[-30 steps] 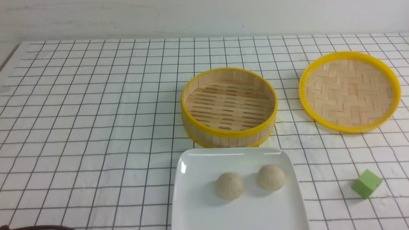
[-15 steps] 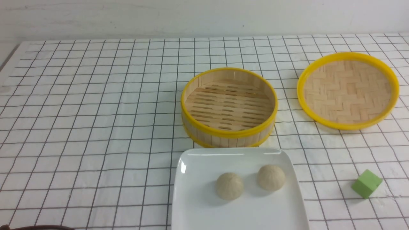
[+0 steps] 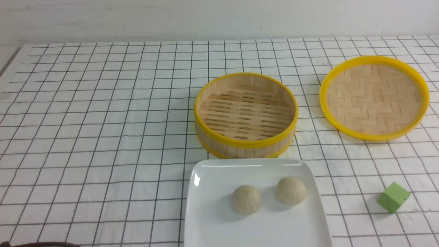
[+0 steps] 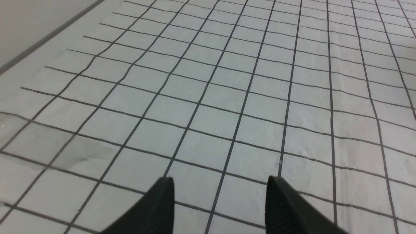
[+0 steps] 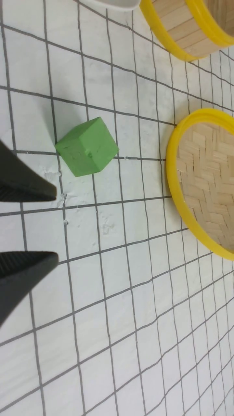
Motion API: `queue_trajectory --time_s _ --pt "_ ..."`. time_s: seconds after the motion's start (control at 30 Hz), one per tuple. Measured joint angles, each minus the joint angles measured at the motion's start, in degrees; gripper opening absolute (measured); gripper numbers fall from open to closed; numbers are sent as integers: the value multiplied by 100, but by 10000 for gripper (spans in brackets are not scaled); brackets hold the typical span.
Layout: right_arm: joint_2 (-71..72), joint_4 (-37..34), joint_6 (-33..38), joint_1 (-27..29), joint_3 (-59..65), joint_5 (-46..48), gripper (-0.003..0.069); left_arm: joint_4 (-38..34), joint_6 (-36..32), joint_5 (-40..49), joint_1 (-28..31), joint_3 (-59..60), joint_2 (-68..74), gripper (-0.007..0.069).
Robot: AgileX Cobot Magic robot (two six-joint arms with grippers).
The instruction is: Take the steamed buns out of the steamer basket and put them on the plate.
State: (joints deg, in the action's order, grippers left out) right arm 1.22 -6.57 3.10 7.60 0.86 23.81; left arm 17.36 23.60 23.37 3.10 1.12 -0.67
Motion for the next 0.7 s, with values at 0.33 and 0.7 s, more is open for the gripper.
queue_trajectory --time_s 0.33,0.7 --pt "0 0 0 0 0 0 240 0 0 0 0 0 0 397" --pt "0 0 0 0 0 0 240 119 0 0 0 0 0 397"
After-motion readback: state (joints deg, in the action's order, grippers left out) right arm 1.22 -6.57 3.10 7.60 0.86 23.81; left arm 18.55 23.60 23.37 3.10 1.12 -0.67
